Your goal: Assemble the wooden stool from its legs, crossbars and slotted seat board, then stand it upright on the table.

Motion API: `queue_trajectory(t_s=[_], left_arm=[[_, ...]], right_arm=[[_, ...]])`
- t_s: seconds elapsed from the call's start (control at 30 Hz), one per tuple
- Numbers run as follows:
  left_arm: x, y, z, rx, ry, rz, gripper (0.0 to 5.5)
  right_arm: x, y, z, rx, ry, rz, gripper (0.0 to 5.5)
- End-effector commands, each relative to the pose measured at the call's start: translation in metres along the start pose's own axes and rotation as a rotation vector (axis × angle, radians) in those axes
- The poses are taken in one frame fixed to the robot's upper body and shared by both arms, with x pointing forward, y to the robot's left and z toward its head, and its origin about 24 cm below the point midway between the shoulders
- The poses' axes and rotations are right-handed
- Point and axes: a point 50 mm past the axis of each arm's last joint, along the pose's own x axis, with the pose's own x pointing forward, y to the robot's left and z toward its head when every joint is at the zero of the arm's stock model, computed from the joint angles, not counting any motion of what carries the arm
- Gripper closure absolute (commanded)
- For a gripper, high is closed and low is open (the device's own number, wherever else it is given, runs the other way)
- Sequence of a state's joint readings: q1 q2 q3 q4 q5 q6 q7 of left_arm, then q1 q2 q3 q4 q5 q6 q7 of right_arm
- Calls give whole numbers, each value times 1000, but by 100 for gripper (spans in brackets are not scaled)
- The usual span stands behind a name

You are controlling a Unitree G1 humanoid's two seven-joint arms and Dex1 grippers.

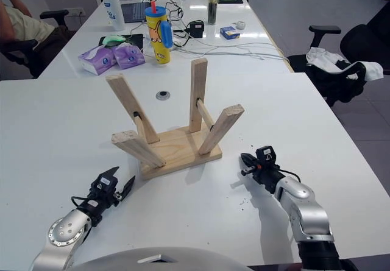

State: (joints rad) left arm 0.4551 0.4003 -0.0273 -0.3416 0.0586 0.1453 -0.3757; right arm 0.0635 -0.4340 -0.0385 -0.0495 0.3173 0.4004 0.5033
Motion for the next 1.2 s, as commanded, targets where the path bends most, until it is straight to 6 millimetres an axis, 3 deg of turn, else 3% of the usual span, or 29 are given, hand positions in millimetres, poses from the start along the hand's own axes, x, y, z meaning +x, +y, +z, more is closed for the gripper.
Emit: queue_trajectory(t_s=[0.03, 0.23, 0.4, 0.57, 0.73, 0.87, 1.03, 1.13, 1.2], left_arm=[[5, -1, -9, 36, 82, -57, 238], [11, -16, 3, 33, 49, -212, 238], [16, -17, 48, -91, -131, -293, 238], [15, -19, 99, -161, -328, -381, 238], [4, -19, 130, -174, -443, -434, 238], [1, -17, 139, -161, -461, -452, 238], [4, -8, 139, -154, -456, -426, 238], [3, -10, 123, -118, -378, -438, 238], [6, -11, 96, -114, -273, -419, 238]], right_arm=[[20, 7, 3, -34, 1, 31, 547], [29, 34, 1, -31, 3, 198, 547], [25, 72, 20, 74, -60, 460, 547], [20, 76, 55, 140, -160, 541, 547], [16, 71, 84, 144, -231, 560, 547], [17, 64, 103, 165, -296, 524, 547], [26, 55, 111, 137, -338, 424, 547], [30, 46, 94, 91, -264, 304, 547], [22, 33, 90, 159, -340, 198, 547]])
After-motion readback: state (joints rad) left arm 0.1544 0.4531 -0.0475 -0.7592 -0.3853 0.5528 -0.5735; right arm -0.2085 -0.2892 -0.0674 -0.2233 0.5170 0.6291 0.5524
